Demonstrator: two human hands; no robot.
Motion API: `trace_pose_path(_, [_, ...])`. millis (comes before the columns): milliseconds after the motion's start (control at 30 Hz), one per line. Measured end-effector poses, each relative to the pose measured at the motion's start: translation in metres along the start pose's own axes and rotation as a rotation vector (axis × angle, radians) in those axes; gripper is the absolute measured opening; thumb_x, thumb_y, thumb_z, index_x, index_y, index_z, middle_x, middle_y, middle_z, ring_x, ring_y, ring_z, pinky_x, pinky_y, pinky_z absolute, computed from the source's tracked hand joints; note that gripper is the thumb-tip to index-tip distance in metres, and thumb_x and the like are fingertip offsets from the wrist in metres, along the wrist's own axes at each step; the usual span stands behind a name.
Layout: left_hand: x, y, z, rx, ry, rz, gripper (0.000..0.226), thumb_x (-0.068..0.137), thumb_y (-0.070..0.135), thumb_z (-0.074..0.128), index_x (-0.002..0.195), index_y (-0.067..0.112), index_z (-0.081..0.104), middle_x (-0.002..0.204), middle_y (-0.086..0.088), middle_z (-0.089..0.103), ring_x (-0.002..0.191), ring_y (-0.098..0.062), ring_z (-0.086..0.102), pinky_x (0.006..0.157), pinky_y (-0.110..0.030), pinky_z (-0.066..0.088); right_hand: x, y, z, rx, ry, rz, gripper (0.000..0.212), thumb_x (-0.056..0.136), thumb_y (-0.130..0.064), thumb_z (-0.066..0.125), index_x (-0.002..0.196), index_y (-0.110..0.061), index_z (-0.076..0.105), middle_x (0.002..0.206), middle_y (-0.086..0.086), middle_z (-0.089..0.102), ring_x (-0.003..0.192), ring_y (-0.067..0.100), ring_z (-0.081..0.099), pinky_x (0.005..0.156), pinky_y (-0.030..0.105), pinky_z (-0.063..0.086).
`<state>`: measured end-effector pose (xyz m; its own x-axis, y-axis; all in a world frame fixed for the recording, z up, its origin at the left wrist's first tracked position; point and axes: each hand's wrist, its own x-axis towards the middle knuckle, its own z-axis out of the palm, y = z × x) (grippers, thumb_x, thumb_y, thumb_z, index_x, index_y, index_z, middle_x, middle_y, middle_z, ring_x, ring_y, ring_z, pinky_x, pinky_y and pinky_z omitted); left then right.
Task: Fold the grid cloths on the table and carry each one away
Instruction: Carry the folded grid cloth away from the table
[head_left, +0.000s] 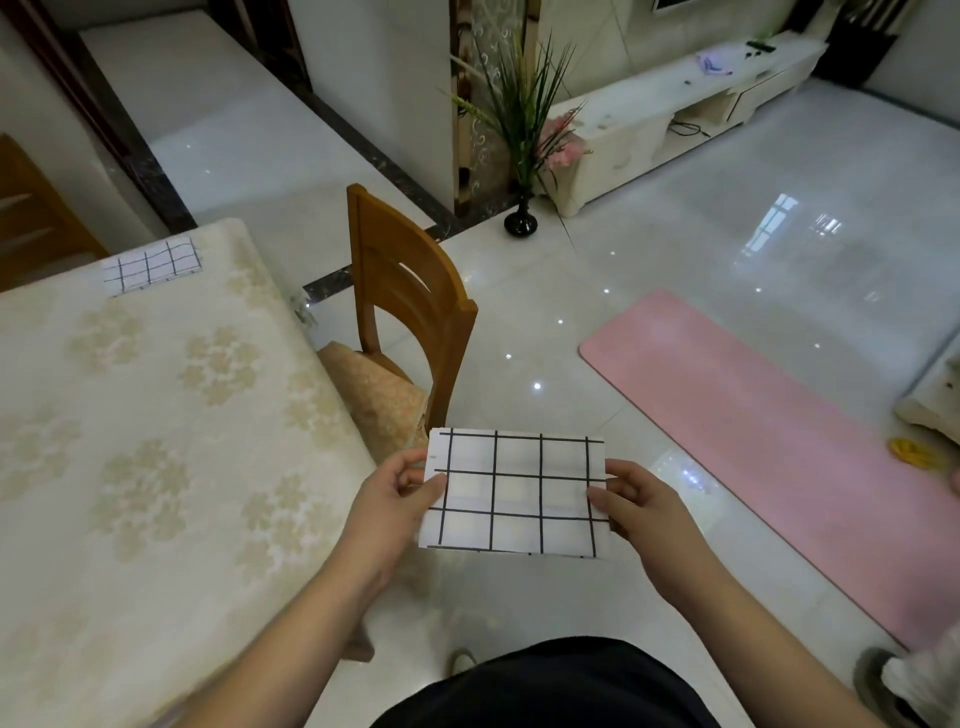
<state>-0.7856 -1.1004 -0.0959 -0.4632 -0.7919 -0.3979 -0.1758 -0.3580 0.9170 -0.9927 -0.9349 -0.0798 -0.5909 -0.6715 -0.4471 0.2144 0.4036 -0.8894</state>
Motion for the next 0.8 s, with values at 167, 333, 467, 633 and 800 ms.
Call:
trace_pose_path(167, [0.046, 0.018, 0.024, -0.014, 0.010, -0.035, 0.027, 0.090, 0.004, 0.065, 0.111, 0.020, 0.066, 0.082, -0.002, 0.071, 0.079, -0.018, 0.070, 0.064, -0.025, 0.053, 0.052, -0.016, -0.015, 0.007, 0.009, 0.003, 0.026, 0.089, -0.012, 0.067, 0.109, -0.028, 0.063, 0.082, -0.002, 0.064, 0.073, 0.002, 0.064, 0.068, 0.018, 0.048])
trace_pose_path(333, [0.104, 0.039, 0.064, 0.019, 0.022, -0.072, 0.028, 0.090, 0.008, 0.066, 0.115, 0.022, 0.065, 0.089, -0.005, 0.074, 0.085, -0.024, 0.072, 0.069, -0.035, 0.057, 0.117, -0.036, -0.044, 0.061, -0.019, -0.009, 0.024, 0.090, -0.007, 0.065, 0.105, -0.026, 0.067, 0.095, 0.013, 0.070, 0.087, 0.020, 0.071, 0.067, 0.019, 0.054])
trace_pose_path(467, [0.149, 0.066, 0.107, 0.048, 0.056, -0.072, 0.029, 0.091, 0.009, 0.065, 0.117, 0.021, 0.064, 0.098, -0.012, 0.073, 0.091, -0.029, 0.071, 0.080, -0.040, 0.059, 0.172, -0.060, -0.075, 0.095, -0.034, -0.011, 0.024, 0.090, -0.003, 0.064, 0.101, -0.025, 0.067, 0.083, 0.004, 0.068, 0.078, 0.013, 0.069, 0.065, 0.019, 0.053])
trace_pose_path(633, [0.199, 0.103, 0.160, 0.076, 0.044, -0.079, 0.029, 0.092, 0.008, 0.063, 0.119, 0.017, 0.065, 0.102, -0.010, 0.073, 0.091, -0.025, 0.072, 0.077, -0.038, 0.060, 0.241, -0.091, -0.121, 0.105, -0.080, -0.023, 0.025, 0.090, -0.005, 0.064, 0.104, -0.024, 0.071, 0.094, 0.015, 0.069, 0.088, 0.026, 0.070, 0.081, 0.037, 0.055])
trace_pose_path(800, [0.241, 0.127, 0.191, 0.003, 0.071, -0.102, 0.026, 0.092, 0.006, 0.062, 0.115, 0.017, 0.066, 0.103, -0.010, 0.074, 0.095, -0.029, 0.071, 0.084, -0.047, 0.058, 0.293, -0.112, -0.142, 0.116, -0.101, -0.023, 0.026, 0.091, -0.005, 0.063, 0.108, -0.023, 0.070, 0.103, 0.022, 0.067, 0.095, 0.032, 0.069, 0.089, 0.044, 0.056])
